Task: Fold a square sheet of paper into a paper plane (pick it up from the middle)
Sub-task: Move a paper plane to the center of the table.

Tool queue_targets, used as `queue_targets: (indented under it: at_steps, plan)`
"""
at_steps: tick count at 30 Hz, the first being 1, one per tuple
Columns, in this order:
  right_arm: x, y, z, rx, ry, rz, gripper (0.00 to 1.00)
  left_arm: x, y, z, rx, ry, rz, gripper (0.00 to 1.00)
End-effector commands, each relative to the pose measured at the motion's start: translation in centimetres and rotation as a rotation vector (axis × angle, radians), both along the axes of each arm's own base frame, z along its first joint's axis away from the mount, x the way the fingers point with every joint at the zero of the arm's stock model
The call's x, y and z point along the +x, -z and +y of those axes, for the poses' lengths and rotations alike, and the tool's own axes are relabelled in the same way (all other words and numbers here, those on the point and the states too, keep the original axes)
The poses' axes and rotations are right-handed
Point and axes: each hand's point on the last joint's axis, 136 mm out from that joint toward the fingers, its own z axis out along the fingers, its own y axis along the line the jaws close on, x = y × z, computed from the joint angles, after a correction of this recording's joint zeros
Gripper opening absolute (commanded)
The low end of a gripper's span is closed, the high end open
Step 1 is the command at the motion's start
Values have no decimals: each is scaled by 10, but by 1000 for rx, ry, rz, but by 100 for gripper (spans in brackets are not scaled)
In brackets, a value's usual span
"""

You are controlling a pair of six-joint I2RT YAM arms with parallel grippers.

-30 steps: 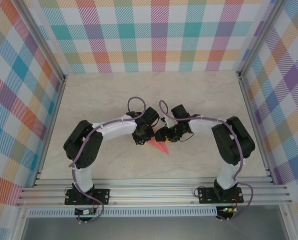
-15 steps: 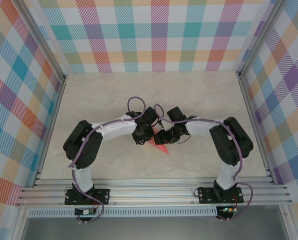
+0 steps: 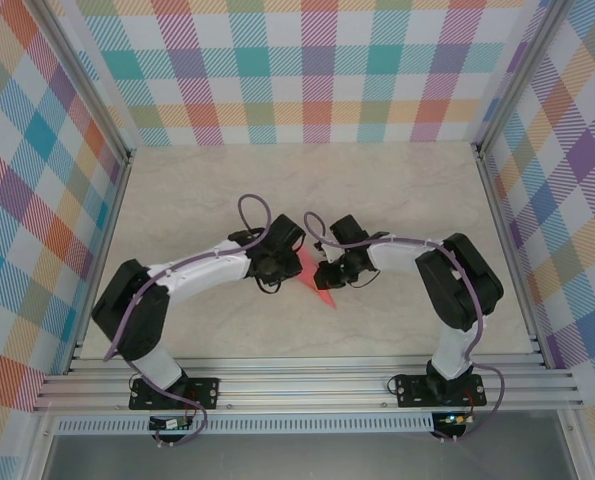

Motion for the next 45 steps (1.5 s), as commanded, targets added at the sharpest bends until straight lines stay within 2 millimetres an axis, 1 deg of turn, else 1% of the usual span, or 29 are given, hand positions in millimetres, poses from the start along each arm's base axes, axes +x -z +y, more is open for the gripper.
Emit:
queue_targets:
  at_steps: [1,2,4,5,8,11,14,17,22,25,29,35,36,37,38,45]
  plan:
    - [26,-36,-6,-53,88,-124,2,10,-39,21,-20,-73,-150,29]
    - [33,-41,-12,-82,123,-153,2,10,-46,29,-9,-91,-180,30]
    - [48,-47,-26,-163,217,-199,3,7,-53,47,22,-133,-217,31]
    - [53,-48,-30,-186,248,-207,3,5,-55,56,38,-152,-236,32]
    - [67,-45,-37,-259,332,-194,4,-1,-55,78,73,-210,-252,32]
    - [78,-39,-42,-325,405,-166,5,-6,-53,91,75,-241,-252,33]
    - [87,-32,-45,-384,443,-147,5,-9,-50,99,73,-259,-249,33]
    - [90,-22,-43,-404,449,-125,7,-11,-48,103,75,-265,-246,33]
    - [87,-6,-40,-423,432,-92,9,-13,-46,106,67,-272,-245,33]
    - [84,2,-38,-435,407,-77,13,-13,-45,107,64,-274,-244,33]
    - [79,17,-42,-498,390,-58,18,-12,-45,107,61,-276,-242,33]
    - [75,32,-48,-551,385,-36,25,-12,-45,107,60,-275,-242,33]
    - [74,35,-48,-558,380,-31,27,-11,-45,107,60,-276,-242,33]
    - [74,37,-49,-569,378,-28,33,-12,-45,107,58,-275,-243,33]
    - [73,40,-49,-576,375,-23,35,-12,-45,107,57,-275,-242,33]
    - [71,55,-53,-650,391,9,37,-11,-47,108,64,-278,-244,33]
